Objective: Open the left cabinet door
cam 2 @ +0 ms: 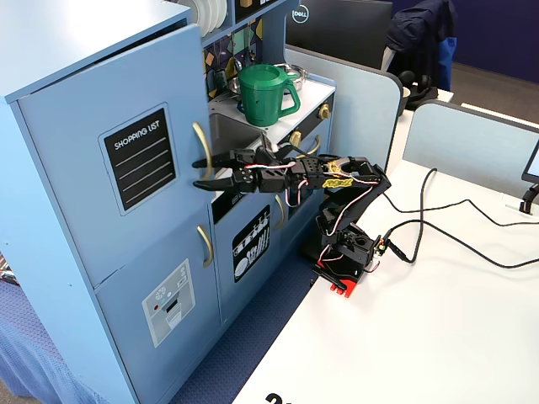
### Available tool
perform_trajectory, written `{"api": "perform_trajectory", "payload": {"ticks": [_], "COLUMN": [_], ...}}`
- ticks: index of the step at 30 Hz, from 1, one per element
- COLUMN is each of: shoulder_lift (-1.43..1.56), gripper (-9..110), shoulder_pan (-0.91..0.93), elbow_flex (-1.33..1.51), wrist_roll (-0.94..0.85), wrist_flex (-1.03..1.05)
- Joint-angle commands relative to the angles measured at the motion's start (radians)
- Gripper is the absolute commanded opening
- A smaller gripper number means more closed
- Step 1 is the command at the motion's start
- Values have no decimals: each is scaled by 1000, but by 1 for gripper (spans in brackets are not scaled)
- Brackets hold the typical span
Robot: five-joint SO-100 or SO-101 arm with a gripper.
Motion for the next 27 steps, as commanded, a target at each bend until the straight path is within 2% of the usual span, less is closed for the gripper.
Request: {"api": "perform_trajectory", "payload": {"ticks": [1, 13, 22, 27], "shoulder_lift": [54, 196, 396, 577], "gripper": [11, 12, 13, 14], "shoulder_pan": [-67, -239, -227, -161], "elbow_flex": [23, 186, 304, 368], "wrist_roll": [-74, -241, -253, -218], "wrist_flex": [-41, -114, -130, -61]}}
